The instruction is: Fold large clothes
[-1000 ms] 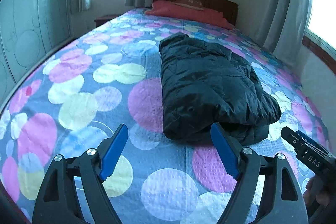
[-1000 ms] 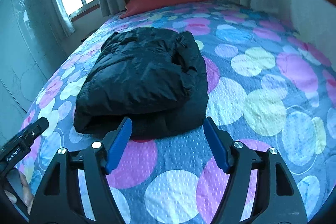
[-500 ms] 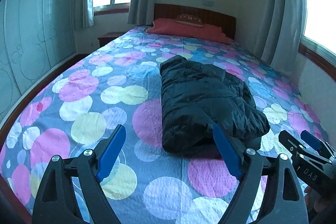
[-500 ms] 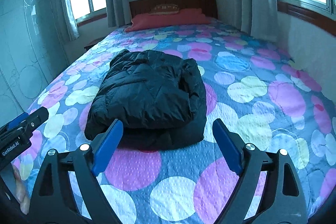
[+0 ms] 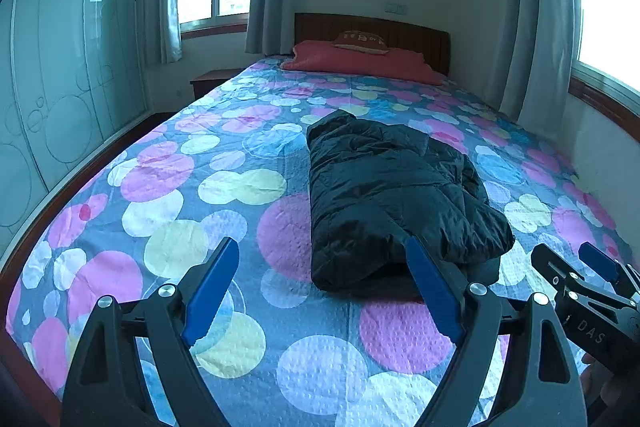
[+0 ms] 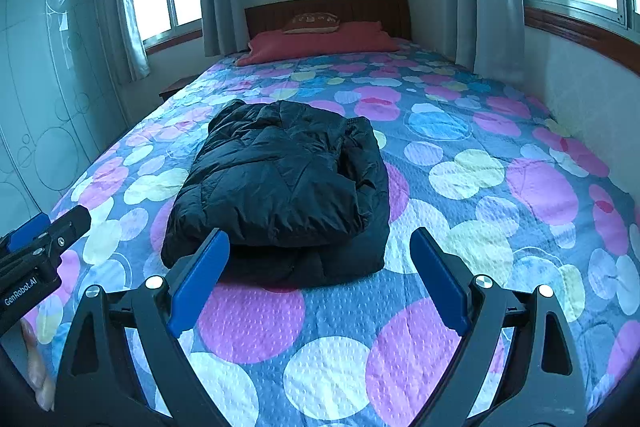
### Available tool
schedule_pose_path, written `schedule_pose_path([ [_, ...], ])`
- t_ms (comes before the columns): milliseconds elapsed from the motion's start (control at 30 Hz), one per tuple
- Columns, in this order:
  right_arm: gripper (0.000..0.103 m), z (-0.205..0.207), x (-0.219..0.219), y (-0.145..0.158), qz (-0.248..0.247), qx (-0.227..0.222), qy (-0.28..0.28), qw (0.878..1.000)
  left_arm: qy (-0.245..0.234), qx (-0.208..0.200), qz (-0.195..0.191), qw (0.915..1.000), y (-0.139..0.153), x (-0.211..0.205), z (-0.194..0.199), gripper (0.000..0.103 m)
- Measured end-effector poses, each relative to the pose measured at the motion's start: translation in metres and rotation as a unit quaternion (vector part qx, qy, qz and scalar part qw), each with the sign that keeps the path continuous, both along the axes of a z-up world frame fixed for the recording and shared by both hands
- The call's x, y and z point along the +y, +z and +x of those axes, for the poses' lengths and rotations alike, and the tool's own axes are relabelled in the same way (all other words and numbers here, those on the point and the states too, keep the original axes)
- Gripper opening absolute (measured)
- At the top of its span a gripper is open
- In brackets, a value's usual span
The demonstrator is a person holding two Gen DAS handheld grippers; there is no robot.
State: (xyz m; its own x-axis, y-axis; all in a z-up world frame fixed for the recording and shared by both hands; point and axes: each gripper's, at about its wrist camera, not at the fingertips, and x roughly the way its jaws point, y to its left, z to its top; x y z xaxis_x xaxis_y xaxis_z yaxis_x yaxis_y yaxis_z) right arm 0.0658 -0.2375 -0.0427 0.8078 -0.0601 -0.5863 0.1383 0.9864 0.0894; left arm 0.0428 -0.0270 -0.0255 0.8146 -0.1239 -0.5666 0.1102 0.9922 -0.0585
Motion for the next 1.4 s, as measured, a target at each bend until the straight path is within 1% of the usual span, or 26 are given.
schedule_pose_path([
  [600,0.092,-0.001,0.004,0.001,0.001,-0.002,0.001,1.000,0.005,0.004,0.002,1.0000,-0.004,0.003,-0.003,0.084],
  [833,0.092,-0.005,0.014,0.006,0.005,-0.008,0.012,1.000,0.011,0.001,0.008,0.9999,-0.002,0.001,-0.008,0.084],
  [1033,0.092,-0.008,0.013,0.009,0.007,-0.013,0.019,1.000,0.016,0.000,0.007,0.9998,-0.001,0.003,-0.009,0.084],
  [1400,0.092,-0.008,0.011,0.005,0.008,-0.011,0.021,1.000,0.018,0.001,0.013,0.9997,-0.002,0.000,-0.008,0.084],
])
